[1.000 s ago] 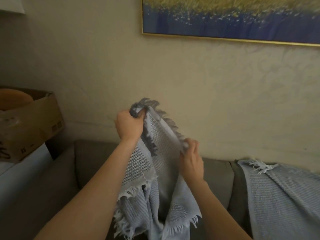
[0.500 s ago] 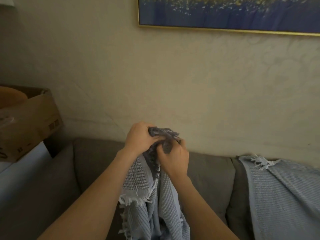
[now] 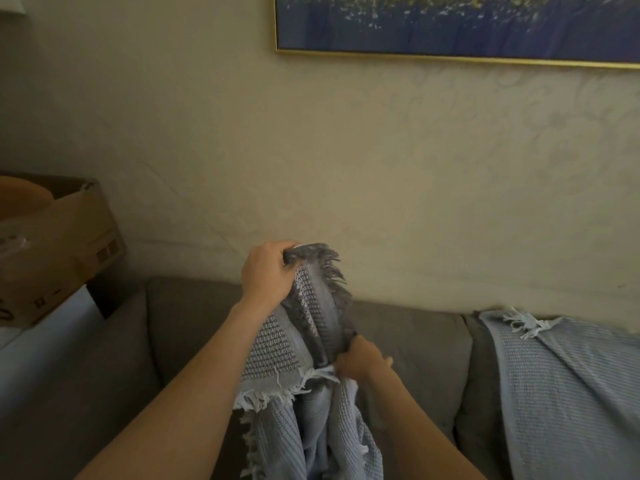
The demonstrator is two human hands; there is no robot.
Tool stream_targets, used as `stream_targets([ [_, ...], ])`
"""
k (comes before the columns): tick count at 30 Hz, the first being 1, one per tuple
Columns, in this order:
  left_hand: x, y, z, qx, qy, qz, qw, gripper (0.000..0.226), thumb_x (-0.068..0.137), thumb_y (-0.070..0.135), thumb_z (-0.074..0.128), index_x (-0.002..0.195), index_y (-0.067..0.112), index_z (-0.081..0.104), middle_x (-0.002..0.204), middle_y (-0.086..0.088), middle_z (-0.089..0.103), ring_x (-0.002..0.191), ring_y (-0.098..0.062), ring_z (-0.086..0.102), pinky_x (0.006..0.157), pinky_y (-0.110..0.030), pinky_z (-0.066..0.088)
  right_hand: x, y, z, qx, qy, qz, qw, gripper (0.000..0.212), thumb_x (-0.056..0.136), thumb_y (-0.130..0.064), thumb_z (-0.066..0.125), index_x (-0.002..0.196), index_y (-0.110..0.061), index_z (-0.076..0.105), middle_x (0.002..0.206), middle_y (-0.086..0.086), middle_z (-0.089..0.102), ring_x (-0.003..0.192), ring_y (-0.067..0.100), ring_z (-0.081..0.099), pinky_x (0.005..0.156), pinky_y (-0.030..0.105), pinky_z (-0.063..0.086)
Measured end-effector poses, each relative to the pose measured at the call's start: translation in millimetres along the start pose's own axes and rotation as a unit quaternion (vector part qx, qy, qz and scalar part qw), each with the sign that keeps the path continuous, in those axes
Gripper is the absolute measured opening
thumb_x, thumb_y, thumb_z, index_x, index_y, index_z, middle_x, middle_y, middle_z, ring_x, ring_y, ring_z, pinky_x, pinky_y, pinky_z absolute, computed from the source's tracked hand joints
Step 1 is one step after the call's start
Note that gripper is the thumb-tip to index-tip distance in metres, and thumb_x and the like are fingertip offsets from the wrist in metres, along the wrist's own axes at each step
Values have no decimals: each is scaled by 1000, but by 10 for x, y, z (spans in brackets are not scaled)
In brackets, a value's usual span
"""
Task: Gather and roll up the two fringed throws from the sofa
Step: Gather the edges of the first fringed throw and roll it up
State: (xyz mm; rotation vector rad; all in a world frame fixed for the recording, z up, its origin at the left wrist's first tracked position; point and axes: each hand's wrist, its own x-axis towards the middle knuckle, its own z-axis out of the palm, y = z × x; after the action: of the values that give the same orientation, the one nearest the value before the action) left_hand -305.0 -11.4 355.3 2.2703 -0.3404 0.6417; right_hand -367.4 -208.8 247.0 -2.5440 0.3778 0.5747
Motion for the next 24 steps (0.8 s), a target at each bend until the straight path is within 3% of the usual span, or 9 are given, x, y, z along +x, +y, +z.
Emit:
stream_targets([
  [3, -62, -20, 20, 8, 15, -16, 1000, 6, 93, 21, 80, 90, 25, 83, 60, 19, 56, 55, -6, 51, 50, -26, 31, 53, 178, -13, -10, 51, 6, 999, 39, 100, -38, 47, 128, -12, 57, 136, 12, 61, 130, 36, 55, 117, 61, 24],
  [5, -93, -56, 19, 28, 39, -42, 998, 10, 95, 19, 77, 87, 22, 80, 59, 14, 56, 55, -13, 53, 48, -27, 29, 54, 236, -114, -49, 115, -2, 992, 36, 105, -38, 42, 123, -13, 60, 131, 10, 64, 125, 33, 59, 115, 54, 31],
  [8, -117, -104, 5, 64, 73, -85, 992, 9, 98, 18, 72, 92, 19, 79, 69, -1, 67, 66, -29, 64, 52, -32, 41, 86, 298, -423, -104, 238, -13, 966, 32, 107, -37, 41, 116, -15, 62, 125, 8, 68, 120, 29, 62, 107, 46, 35],
  [12, -127, -119, 4, 68, 132, -128, 981, 10, 99, 16, 68, 95, 16, 77, 81, -7, 73, 75, -33, 68, 59, -37, 49, 119, 220, -763, 3, 484, -103, 869, 17, 96, -19, 64, 102, -8, 74, 130, 8, 69, 131, 32, 57, 111, 51, 32],
  [14, -129, -111, 5, 48, 168, -149, 973, 12, 100, 14, 65, 96, 15, 76, 83, -8, 73, 77, -34, 67, 60, -39, 50, 68, 111, -760, 118, 550, -147, 814, 20, 94, -16, 58, 99, -5, 74, 122, 10, 71, 126, 35, 57, 110, 52, 34],
  [16, -101, -106, -14, 29, 204, -172, 963, 16, 100, 15, 63, 105, 15, 78, 89, -11, 75, 81, -36, 69, 63, -42, 53, -6, 57, -671, 182, 541, -168, 804, 28, 95, -24, 44, 89, -10, 68, 95, 3, 66, 95, 30, 59, 99, 50, 42],
  [19, -60, -74, -72, 17, 229, -175, 958, 13, 101, 16, 66, 104, 13, 79, 87, -13, 76, 80, -37, 69, 62, -37, 44, 35, 234, -309, 127, 459, -273, 836, 19, 90, -27, 47, 78, -13, 52, 75, 4, 52, 65, 30, 52, 68, 41, 46],
  [22, -52, -21, -81, 16, 228, -163, 960, 14, 99, 13, 67, 105, 16, 79, 88, -12, 77, 80, -37, 69, 64, -37, 44, 192, 582, 151, -73, 343, -355, 866, 23, 92, -29, 62, 107, -11, 65, 101, 21, 65, 60, 40, 62, 50, 38, 49],
  [24, -83, 14, -41, 10, 226, -147, 963, 19, 98, 10, 65, 107, 17, 79, 89, -9, 77, 80, -35, 69, 66, -37, 47, 172, 677, 369, -80, 256, -350, 898, 25, 100, -30, 61, 115, -10, 68, 111, 18, 59, 65, 38, 62, 56, 41, 52],
])
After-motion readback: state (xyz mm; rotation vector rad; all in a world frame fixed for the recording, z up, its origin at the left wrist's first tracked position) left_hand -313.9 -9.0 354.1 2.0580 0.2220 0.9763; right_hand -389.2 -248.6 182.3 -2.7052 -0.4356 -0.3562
